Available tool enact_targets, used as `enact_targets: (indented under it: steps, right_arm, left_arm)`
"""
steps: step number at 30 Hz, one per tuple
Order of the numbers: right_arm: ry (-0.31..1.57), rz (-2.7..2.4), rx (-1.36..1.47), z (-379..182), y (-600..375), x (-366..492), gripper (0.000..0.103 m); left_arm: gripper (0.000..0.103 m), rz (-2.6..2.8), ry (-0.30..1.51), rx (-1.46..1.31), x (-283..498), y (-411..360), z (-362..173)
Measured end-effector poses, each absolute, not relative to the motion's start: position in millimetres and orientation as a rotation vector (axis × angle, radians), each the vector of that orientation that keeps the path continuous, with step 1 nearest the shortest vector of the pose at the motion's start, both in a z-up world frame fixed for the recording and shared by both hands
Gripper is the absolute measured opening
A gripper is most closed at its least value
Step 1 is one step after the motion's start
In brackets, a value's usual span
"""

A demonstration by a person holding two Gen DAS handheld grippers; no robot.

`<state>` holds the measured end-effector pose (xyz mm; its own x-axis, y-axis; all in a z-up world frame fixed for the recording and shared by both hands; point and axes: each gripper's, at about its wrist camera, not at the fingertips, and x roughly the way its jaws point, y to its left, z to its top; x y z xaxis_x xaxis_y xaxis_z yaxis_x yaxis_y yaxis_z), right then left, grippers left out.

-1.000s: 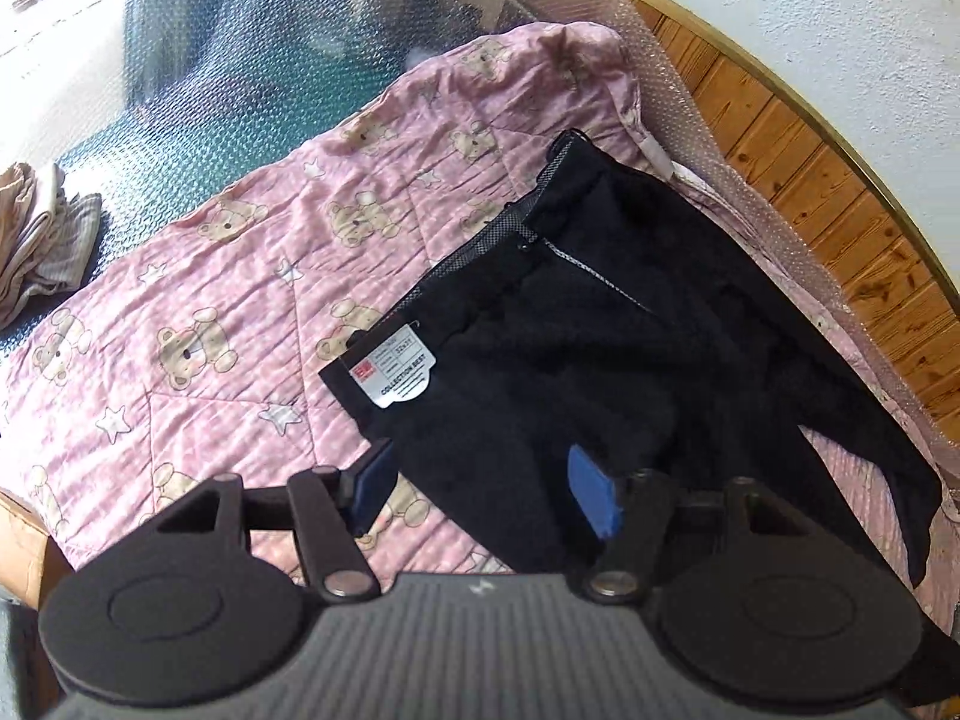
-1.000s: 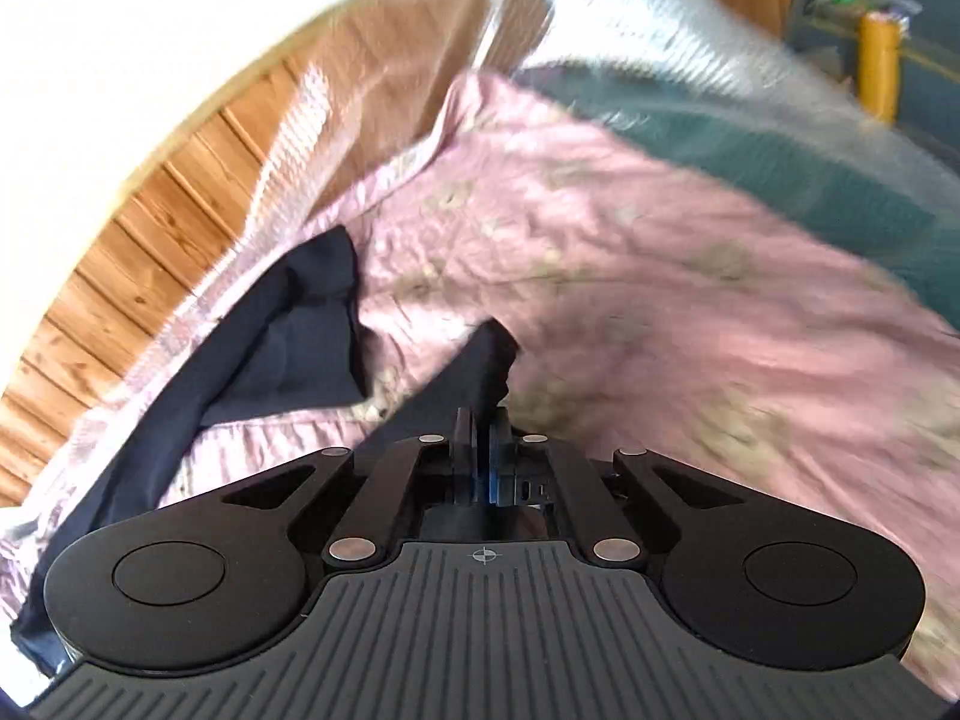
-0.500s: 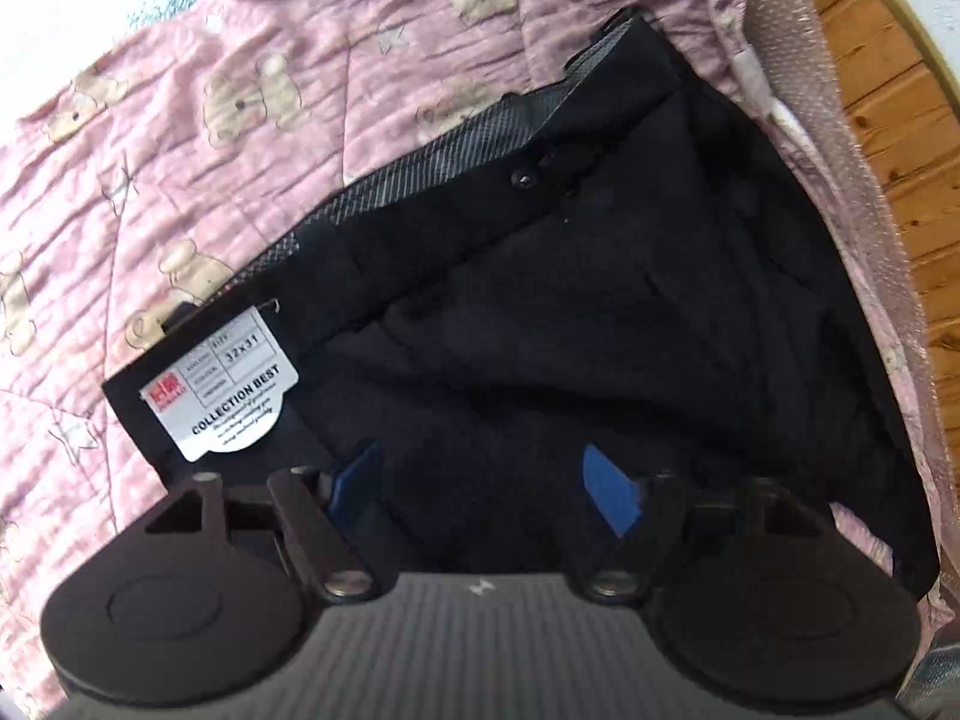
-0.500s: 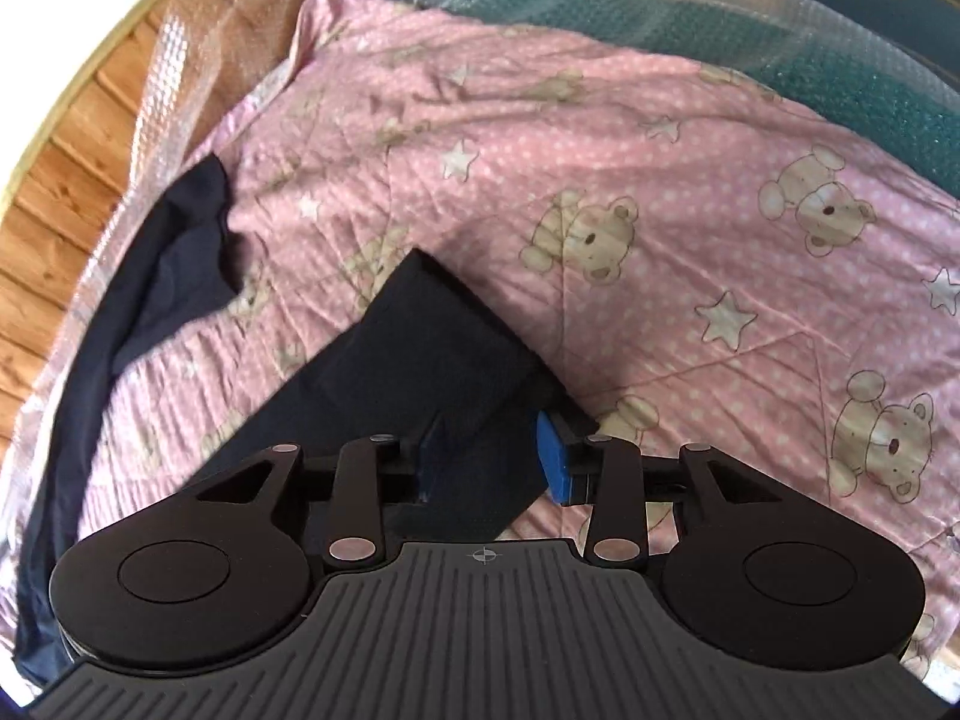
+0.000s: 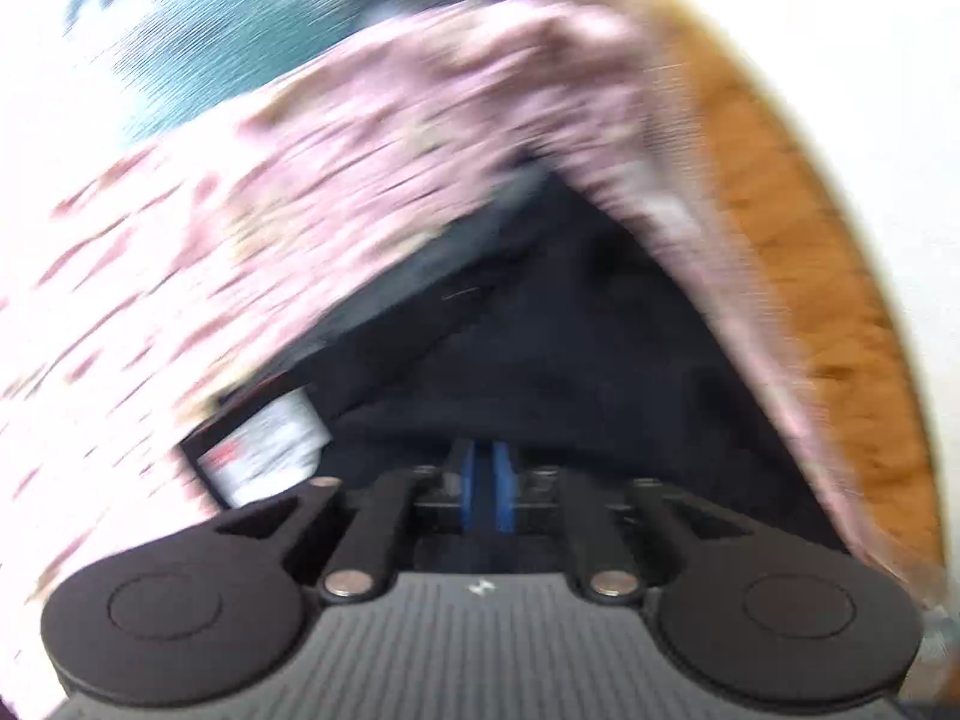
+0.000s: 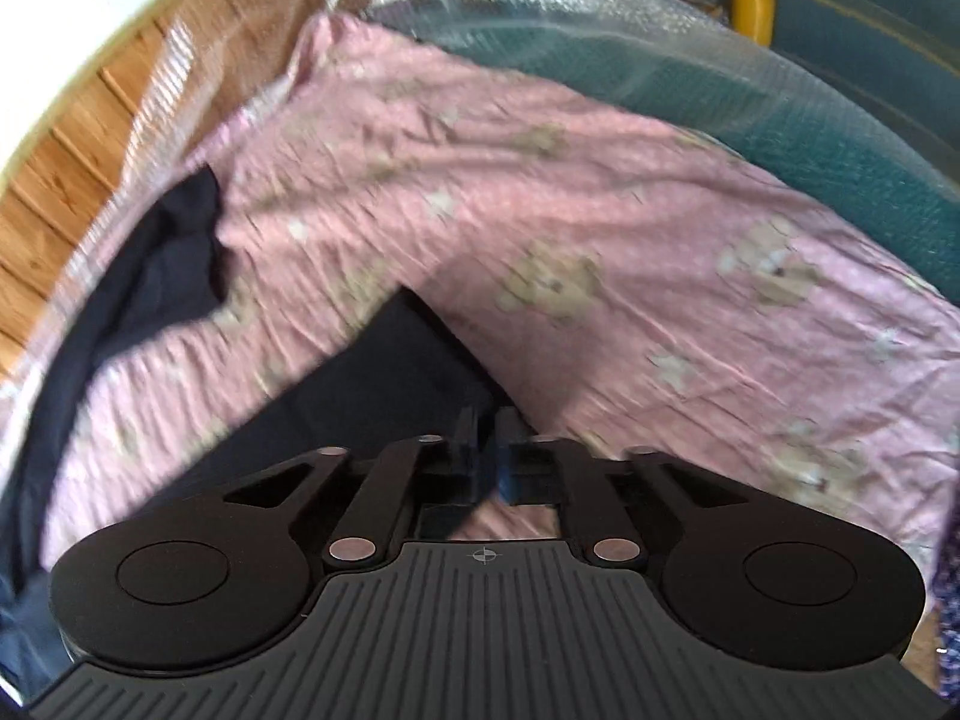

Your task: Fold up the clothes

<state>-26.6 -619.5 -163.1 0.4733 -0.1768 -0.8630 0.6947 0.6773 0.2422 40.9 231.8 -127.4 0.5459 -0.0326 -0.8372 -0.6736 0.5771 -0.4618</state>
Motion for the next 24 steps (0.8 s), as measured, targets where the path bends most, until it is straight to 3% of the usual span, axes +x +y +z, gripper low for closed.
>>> enact_targets:
  steps: [2,4,8,9,10,11,12,15,19,24]
  right_arm:
    - [0.963,-0.589,0.612,-165.5,-613.7,-26.5,0.037]
    - [0.967,-0.585,0.601,-162.9,-608.4,-21.5,0.049]
    - [0.967,-0.569,0.574,-155.1,-596.1,-4.2,0.056]
    - [0.966,-0.564,0.563,-153.2,-591.6,-0.6,0.057]
    - [0.965,-0.559,0.552,-151.5,-587.1,2.6,0.057]
    - [0.967,-0.558,0.544,-150.4,-583.3,3.6,0.059]
    - [0.968,-0.557,0.536,-149.2,-579.5,4.5,0.059]
    - [0.977,-0.573,0.522,-148.4,-571.9,1.5,0.059]
    - [0.976,-0.618,0.541,-151.1,-577.1,-17.8,0.058]
    - [1.003,-0.625,0.597,-166.4,-588.7,-33.5,0.059]
  left_arm:
    - [0.055,0.518,0.943,-0.965,45.7,245.4,-147.9]
    - [0.064,0.591,0.955,-1.041,50.5,259.0,-168.4]
    - [0.067,0.667,1.064,-1.026,85.3,269.9,-195.4]
    - [0.061,0.681,1.104,-1.004,96.7,270.4,-201.8]
    - [0.046,0.703,1.138,-0.986,105.6,270.8,-208.8]
    - [0.039,0.729,1.155,-0.95,112.5,269.6,-210.2]
    - [0.011,0.71,1.148,-0.918,118.0,267.7,-206.2]
    - [0.008,0.545,1.044,-0.902,112.4,258.9,-171.8]
    - [0.009,0.367,0.741,-0.948,34.8,258.5,-105.6]
    - [0.011,0.558,0.93,-1.07,-37.3,284.3,-179.8]
